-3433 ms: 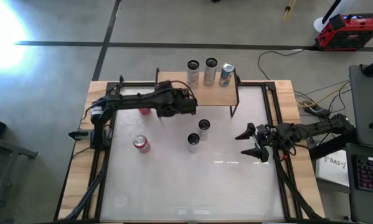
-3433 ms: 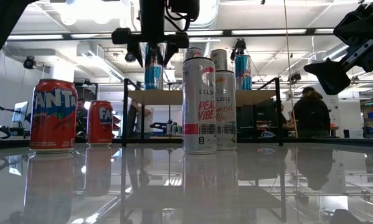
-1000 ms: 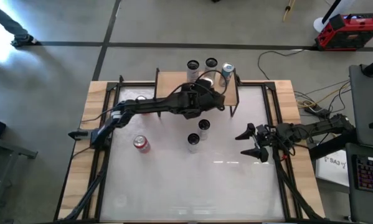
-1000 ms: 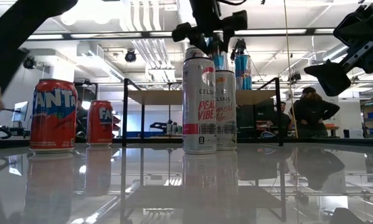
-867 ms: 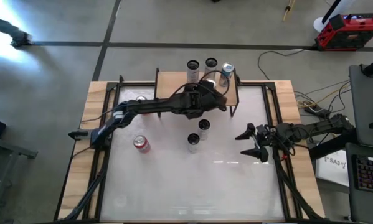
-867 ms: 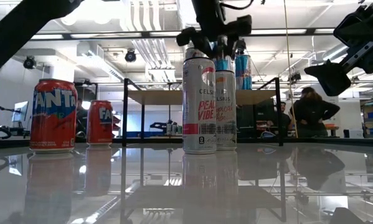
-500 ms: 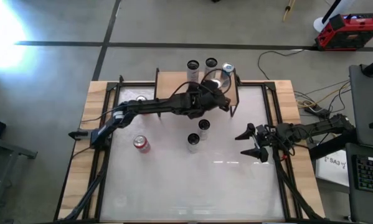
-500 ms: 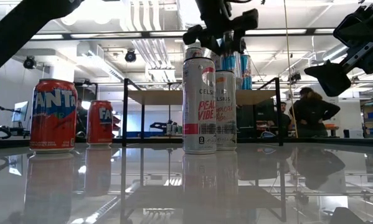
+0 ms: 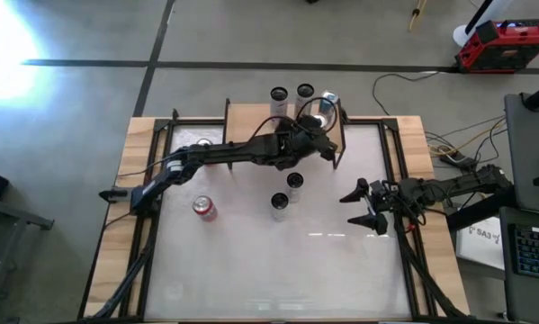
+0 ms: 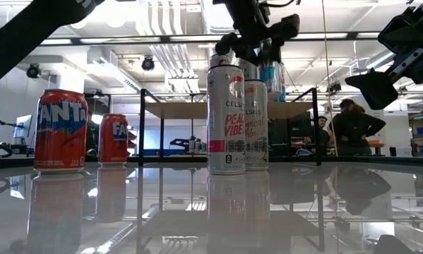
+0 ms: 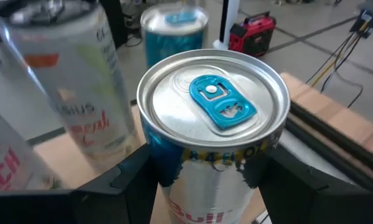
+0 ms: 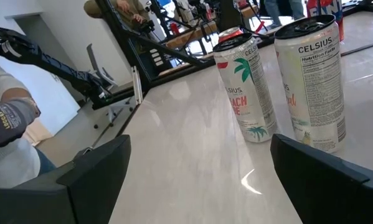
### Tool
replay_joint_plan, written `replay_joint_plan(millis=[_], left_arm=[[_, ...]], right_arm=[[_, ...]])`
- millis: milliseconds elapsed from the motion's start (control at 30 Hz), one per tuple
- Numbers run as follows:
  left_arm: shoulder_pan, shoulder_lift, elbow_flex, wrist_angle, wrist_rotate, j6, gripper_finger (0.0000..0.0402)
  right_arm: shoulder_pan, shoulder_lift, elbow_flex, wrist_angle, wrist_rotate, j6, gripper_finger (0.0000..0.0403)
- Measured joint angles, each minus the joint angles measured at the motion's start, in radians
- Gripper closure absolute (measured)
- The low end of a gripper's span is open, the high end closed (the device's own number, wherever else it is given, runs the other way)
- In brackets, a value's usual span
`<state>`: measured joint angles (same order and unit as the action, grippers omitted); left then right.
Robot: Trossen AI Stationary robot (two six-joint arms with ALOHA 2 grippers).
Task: Place canned beverage on shelf
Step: Put the blue soda can on the shelf aligned with the other blue soda can
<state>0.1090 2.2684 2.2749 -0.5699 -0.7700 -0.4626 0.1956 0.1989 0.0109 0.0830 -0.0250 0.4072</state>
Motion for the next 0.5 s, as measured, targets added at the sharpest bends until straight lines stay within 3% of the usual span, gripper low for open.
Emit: replay_joint_plan(millis=[500], left_arm=[[0.026,0.011,0.0,0.073,0.06,0.068,0.0188]], right_arm=[[0.0,0.0,0.0,0.0,0.0,0.0,0.0033]])
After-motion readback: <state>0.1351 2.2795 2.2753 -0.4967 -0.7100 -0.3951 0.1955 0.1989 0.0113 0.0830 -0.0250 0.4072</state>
